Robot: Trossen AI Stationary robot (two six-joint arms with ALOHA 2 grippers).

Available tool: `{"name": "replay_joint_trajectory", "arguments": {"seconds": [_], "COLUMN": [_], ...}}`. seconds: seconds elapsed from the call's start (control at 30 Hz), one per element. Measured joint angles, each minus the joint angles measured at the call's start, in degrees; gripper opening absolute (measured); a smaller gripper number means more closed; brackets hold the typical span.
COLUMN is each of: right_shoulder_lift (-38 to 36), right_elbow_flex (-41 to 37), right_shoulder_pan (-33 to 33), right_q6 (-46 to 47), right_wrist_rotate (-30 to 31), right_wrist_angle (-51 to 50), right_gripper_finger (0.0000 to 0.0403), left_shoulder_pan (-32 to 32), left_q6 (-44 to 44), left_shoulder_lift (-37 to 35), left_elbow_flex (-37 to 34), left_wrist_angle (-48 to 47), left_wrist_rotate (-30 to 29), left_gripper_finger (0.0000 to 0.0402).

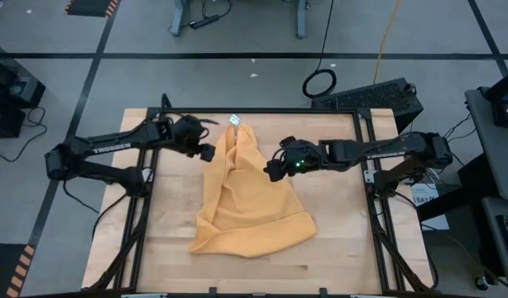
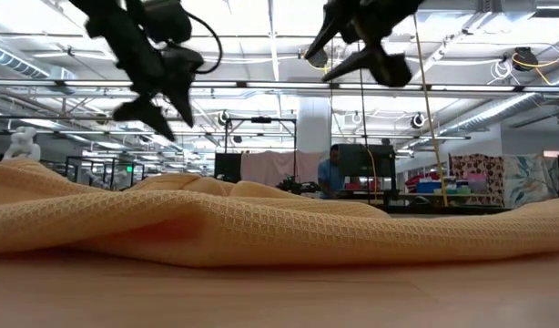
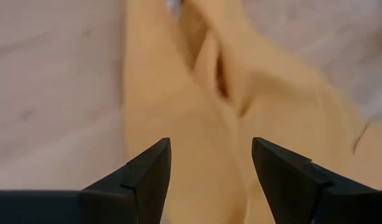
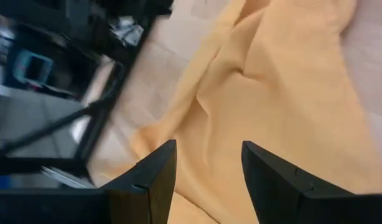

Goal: Roll towel
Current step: Roll the yellow towel

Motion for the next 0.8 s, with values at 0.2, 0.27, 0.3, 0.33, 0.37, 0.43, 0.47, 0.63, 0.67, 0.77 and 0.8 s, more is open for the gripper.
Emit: {"name": "replay_joint_trajectory", "arguments": {"seconds": [0.2,0.27,0.3,0.33,0.37,0.43,0.47,0.63,0.67,0.77,0.8], "right_shoulder_lift": [0.0,0.0,0.0,0.0,-0.05,-0.43,-0.54,-0.86,-0.98,-1.13,-1.07], "right_elbow_flex": [9.19,11.27,12.0,12.48,12.65,12.67,12.67,12.67,12.67,12.67,12.67], "right_shoulder_pan": [-2.74,-4.35,-5.25,-6.07,-6.9,-8.39,-8.91,-11.27,-11.64,-13.03,-13.57], "right_q6": [-10.09,-14.06,-16.32,-18.31,-20.13,-22.84,-24.03,-28.89,-30.05,-33.2,-34.13], "right_wrist_rotate": [-2.73,-2.71,-2.71,-2.71,-2.73,-3.09,-3.35,-6.29,-6.51,-7.19,-7.14], "right_wrist_angle": [-24.14,-31.4,-33.84,-35.35,-36.02,-36.76,-36.89,-37.08,-37.09,-36.99,-36.6], "right_gripper_finger": [0.0171,0.0171,0.0171,0.0171,0.0171,0.0171,0.0171,0.0171,0.0171,0.0171,0.0171], "left_shoulder_pan": [5.02,6.21,6.64,6.96,7.26,7.77,7.89,7.87,7.86,7.94,7.94], "left_q6": [0.58,-0.39,-0.31,-0.04,0.28,1.86,2.65,2.66,2.55,2.62,2.78], "left_shoulder_lift": [7.85,10.96,12.46,13.83,15.32,18.17,19.3,24.92,26.03,28.57,29.32], "left_elbow_flex": [0.12,0.93,1.64,2.25,2.97,4.43,5.23,9.4,10.03,11.34,11.49], "left_wrist_angle": [10.81,11.38,11.89,11.92,11.77,12.91,12.72,12.48,12.47,12.68,13.02], "left_wrist_rotate": [0.34,-0.49,-1.32,-2.21,-2.78,-2.95,-3.01,-6.13,-7.07,-8.42,-8.8], "left_gripper_finger": [0.0226,0.0226,0.0226,0.0226,0.0226,0.0227,0.0229,0.0258,0.0263,0.0265,0.0258]}}
